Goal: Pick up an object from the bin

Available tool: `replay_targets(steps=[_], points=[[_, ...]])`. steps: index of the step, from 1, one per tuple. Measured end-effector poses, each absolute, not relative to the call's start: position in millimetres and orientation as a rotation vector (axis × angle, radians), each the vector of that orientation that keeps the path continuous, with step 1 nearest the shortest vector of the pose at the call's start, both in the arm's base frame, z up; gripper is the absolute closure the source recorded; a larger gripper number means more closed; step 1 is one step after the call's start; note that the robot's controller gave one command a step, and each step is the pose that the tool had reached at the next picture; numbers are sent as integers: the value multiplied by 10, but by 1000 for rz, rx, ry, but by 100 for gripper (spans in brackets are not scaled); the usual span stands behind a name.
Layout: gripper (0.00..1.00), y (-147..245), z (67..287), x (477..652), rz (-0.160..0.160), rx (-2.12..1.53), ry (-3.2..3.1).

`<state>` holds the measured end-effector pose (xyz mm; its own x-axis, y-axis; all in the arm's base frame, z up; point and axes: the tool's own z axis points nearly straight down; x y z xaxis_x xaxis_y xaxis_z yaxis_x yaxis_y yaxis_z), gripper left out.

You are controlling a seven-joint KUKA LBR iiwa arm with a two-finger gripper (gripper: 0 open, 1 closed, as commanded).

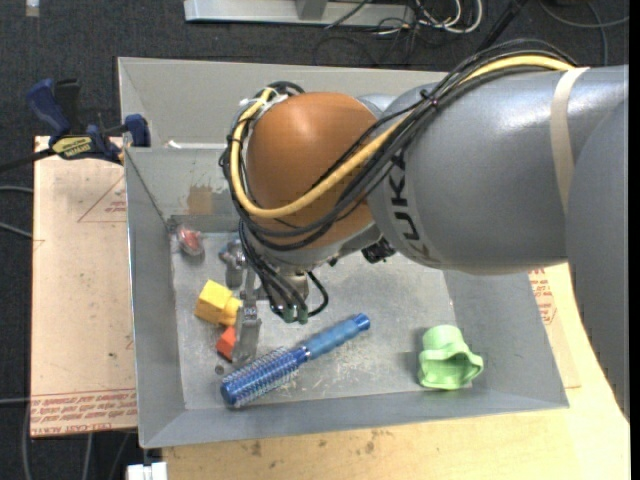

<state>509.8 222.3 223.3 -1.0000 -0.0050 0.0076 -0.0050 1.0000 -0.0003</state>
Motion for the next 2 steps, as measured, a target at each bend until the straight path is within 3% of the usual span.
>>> replay_targets(steps=[1, 2], points=[[0, 1791, 984, 4813, -1, 585, -3088], [100, 1801, 996, 4810, -3, 585, -3087]])
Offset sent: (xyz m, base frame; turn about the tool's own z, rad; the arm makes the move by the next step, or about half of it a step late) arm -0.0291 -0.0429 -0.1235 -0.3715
